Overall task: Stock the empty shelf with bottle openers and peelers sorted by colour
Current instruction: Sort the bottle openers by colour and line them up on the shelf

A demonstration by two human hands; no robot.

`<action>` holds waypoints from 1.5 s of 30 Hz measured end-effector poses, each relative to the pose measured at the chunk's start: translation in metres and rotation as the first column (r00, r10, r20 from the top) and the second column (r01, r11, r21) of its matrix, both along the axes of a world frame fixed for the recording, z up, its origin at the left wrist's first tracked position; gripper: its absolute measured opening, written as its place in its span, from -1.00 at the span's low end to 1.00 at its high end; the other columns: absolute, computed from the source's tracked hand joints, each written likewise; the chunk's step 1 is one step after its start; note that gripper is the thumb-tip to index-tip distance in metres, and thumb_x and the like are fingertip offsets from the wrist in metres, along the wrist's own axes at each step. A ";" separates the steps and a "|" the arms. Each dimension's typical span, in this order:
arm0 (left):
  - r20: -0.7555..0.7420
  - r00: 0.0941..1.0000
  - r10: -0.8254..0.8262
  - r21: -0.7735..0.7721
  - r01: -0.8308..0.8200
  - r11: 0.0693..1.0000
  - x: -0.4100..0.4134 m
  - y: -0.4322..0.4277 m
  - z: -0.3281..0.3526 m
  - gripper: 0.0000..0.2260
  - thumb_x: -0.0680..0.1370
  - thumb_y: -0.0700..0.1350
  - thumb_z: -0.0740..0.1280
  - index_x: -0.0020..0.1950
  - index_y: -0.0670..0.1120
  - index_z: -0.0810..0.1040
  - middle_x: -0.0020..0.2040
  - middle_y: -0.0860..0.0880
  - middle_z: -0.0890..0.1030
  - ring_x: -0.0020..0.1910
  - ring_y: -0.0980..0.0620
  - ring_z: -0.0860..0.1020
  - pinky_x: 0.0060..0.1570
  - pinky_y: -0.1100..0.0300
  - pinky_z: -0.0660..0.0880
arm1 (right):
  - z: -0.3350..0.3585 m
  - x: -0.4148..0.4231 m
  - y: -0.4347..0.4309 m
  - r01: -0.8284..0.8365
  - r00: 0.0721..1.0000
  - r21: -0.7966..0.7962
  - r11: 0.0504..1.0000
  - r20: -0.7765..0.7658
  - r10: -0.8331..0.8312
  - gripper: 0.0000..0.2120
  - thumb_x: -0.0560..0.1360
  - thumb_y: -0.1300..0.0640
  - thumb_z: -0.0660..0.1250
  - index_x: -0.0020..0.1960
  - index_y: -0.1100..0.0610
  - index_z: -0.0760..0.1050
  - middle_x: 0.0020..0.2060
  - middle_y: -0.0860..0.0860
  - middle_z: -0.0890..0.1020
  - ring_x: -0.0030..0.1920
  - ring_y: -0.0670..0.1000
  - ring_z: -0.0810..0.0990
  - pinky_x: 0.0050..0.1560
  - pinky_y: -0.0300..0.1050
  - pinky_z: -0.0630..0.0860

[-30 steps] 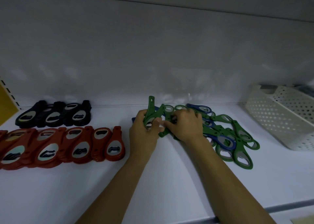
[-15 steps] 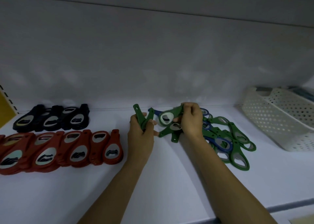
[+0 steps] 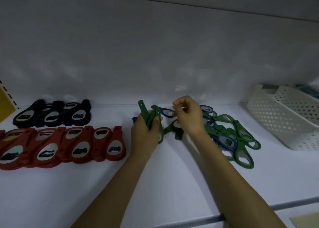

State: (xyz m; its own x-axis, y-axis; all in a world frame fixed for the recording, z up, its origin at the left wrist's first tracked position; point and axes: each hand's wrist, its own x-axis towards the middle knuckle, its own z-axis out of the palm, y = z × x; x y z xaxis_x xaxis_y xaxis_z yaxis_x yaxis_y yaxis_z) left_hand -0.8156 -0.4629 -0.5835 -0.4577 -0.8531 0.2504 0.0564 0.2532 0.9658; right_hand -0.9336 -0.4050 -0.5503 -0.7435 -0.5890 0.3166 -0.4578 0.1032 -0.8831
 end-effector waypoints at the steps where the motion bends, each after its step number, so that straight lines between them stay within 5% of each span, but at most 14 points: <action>1: -0.010 1.000 -0.003 0.001 0.003 1.000 -0.001 0.000 0.000 -0.88 0.58 -0.14 0.25 0.10 -0.01 0.49 -0.04 -0.02 0.63 -0.08 0.08 0.58 -0.13 0.22 0.54 | 0.004 -0.006 0.002 0.027 0.996 0.100 0.995 -0.085 -0.018 -0.79 0.54 0.33 0.21 -0.11 0.05 0.48 -0.21 0.02 0.60 -0.18 0.11 0.61 -0.19 -0.10 0.58; 4: -0.029 1.000 -0.004 -0.018 0.004 1.000 -0.003 0.001 0.001 -0.82 0.60 -0.13 0.22 0.19 -0.07 0.46 -0.04 0.02 0.64 -0.09 0.09 0.61 -0.11 0.13 0.56 | 0.005 -0.017 0.015 0.057 0.904 0.489 0.870 -0.395 0.163 -0.77 0.55 0.24 0.19 0.13 0.06 0.53 -0.01 0.07 0.62 -0.01 0.13 0.59 -0.01 0.04 0.55; 7: -0.103 0.995 0.010 -0.008 -0.011 1.000 -0.002 0.002 0.002 -0.88 0.63 -0.11 0.17 0.15 -0.04 0.42 -0.09 0.03 0.62 -0.20 0.06 0.64 -0.23 0.08 0.59 | -0.014 -0.013 0.026 0.069 0.766 0.652 0.755 -0.519 0.379 -0.63 0.58 0.05 0.19 0.38 -0.03 0.39 0.30 0.05 0.46 0.33 0.13 0.35 0.31 0.05 0.30; 12: -0.201 0.980 0.013 0.093 0.006 0.996 0.000 0.006 0.006 -0.86 0.58 -0.16 0.27 0.12 -0.03 0.41 -0.12 -0.06 0.60 -0.32 0.04 0.60 -0.34 0.09 0.60 | -0.030 -0.007 0.024 0.128 0.719 0.594 0.794 -0.607 0.338 -0.70 0.58 -0.10 0.17 0.22 -0.01 0.50 0.20 -0.01 0.48 0.29 0.05 0.35 0.35 0.00 0.12; 15: -0.188 0.981 -0.037 0.187 0.072 0.980 -0.001 0.008 0.006 -0.74 0.51 -0.32 0.32 0.06 0.02 0.50 -0.07 -0.03 0.62 -0.16 0.05 0.60 -0.12 0.13 0.59 | -0.027 -0.005 0.027 0.096 0.728 0.466 0.880 -0.635 0.258 -0.80 0.52 -0.03 0.31 0.03 0.07 0.53 -0.02 -0.02 0.55 0.08 0.05 0.44 0.05 -0.09 0.22; 20: -0.303 0.942 -0.145 0.295 0.237 0.926 0.000 0.013 0.010 -0.80 0.53 -0.26 0.33 -0.06 0.07 0.56 -0.18 0.12 0.68 -0.15 0.06 0.67 -0.19 0.26 0.59 | -0.019 -0.003 0.040 0.039 0.874 0.148 0.988 -0.484 0.038 -0.92 0.44 0.22 0.44 -0.08 0.18 0.67 -0.16 0.05 0.63 -0.07 0.08 0.53 0.05 0.01 0.45; 22: -0.281 0.946 -0.159 0.303 0.245 0.921 0.001 0.014 0.010 -0.84 0.52 -0.23 0.36 -0.05 0.05 0.58 -0.19 0.08 0.69 -0.24 0.05 0.67 -0.32 0.28 0.58 | -0.013 0.001 0.043 0.101 0.910 0.087 0.991 -0.411 -0.057 -0.89 0.44 0.20 0.44 -0.05 0.14 0.68 -0.14 0.06 0.58 -0.05 0.02 0.48 0.05 -0.19 0.41; 25: -0.236 0.964 -0.119 0.314 0.192 0.930 0.001 0.013 0.011 -0.87 0.49 -0.21 0.40 0.00 -0.05 0.57 -0.14 -0.01 0.68 -0.30 0.04 0.67 -0.45 0.29 0.53 | -0.002 0.006 0.047 0.029 0.994 -0.226 0.974 0.106 -0.005 -0.90 0.46 0.29 0.40 -0.05 0.17 0.63 -0.22 0.09 0.65 -0.26 -0.08 0.58 -0.18 -0.34 0.52; 28: -0.234 0.964 -0.123 0.315 0.195 0.929 0.001 0.013 0.011 -0.85 0.47 -0.14 0.41 0.01 -0.09 0.55 -0.15 -0.03 0.67 -0.32 0.06 0.66 -0.45 0.29 0.54 | 0.004 0.007 0.047 -0.033 0.870 -0.325 0.945 0.456 0.187 -0.93 0.47 0.31 0.35 -0.06 0.24 0.59 -0.35 0.03 0.67 -0.38 -0.06 0.61 -0.27 -0.19 0.61; 34: -0.136 0.947 -0.292 0.132 0.309 0.942 0.000 0.019 0.005 -0.83 0.44 -0.20 0.44 -0.05 0.02 0.57 -0.21 0.10 0.67 -0.20 0.14 0.65 -0.31 0.26 0.58 | -0.006 0.014 0.039 -0.187 0.755 -0.303 0.935 0.565 0.334 -0.93 0.45 0.33 0.36 -0.19 0.27 0.59 -0.25 0.20 0.64 -0.22 0.15 0.61 -0.09 0.08 0.60; 36: -0.110 0.954 -0.279 0.106 0.291 0.951 -0.001 0.020 0.002 -0.77 0.46 -0.28 0.41 -0.08 0.07 0.56 -0.20 0.11 0.65 -0.21 0.16 0.64 -0.32 0.28 0.56 | -0.009 0.013 0.039 -0.191 0.828 -0.262 0.946 0.475 0.299 -0.94 0.43 0.31 0.41 -0.22 0.28 0.61 -0.27 0.18 0.66 -0.21 0.15 0.62 -0.03 0.08 0.60; 40: -0.141 0.952 -0.272 0.164 0.293 0.942 -0.002 0.018 0.001 -0.73 0.53 -0.32 0.31 -0.02 0.09 0.51 -0.07 0.02 0.64 -0.12 0.05 0.64 -0.27 0.27 0.57 | -0.015 0.004 0.042 0.023 0.999 -0.026 0.999 -0.035 -0.024 -0.78 0.49 0.18 0.40 -0.31 0.23 0.57 -0.36 0.06 0.58 -0.29 0.02 0.53 -0.18 -0.08 0.51; 42: -0.140 0.956 -0.256 0.195 0.281 0.940 -0.002 0.018 0.002 -0.71 0.55 -0.33 0.25 0.01 0.10 0.47 -0.06 0.06 0.63 -0.19 0.18 0.62 -0.36 0.31 0.53 | -0.016 -0.001 0.046 0.126 0.938 0.175 0.976 -0.340 -0.060 -0.90 0.53 0.21 0.32 -0.06 0.19 0.61 -0.12 0.09 0.59 -0.11 0.05 0.53 -0.09 -0.03 0.50; 45: -0.124 0.973 -0.193 0.203 0.215 0.955 -0.001 0.018 0.004 -0.78 0.55 -0.29 0.26 -0.04 0.06 0.47 -0.18 0.06 0.61 -0.37 0.25 0.54 -0.52 0.35 0.41 | -0.023 -0.006 0.050 0.139 0.751 0.503 0.853 -0.615 0.241 -0.63 0.51 0.24 0.30 0.28 -0.01 0.53 0.26 0.13 0.45 0.27 0.15 0.39 0.20 0.04 0.38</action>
State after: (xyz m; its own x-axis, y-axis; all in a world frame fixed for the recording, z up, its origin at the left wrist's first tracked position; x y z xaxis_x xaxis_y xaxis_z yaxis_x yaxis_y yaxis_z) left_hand -0.8165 -0.4451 -0.5792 -0.6093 -0.7828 0.1264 0.1858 0.0140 0.9825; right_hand -0.9398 -0.3549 -0.5728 -0.4352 -0.8281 0.3533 -0.8998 0.3865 -0.2026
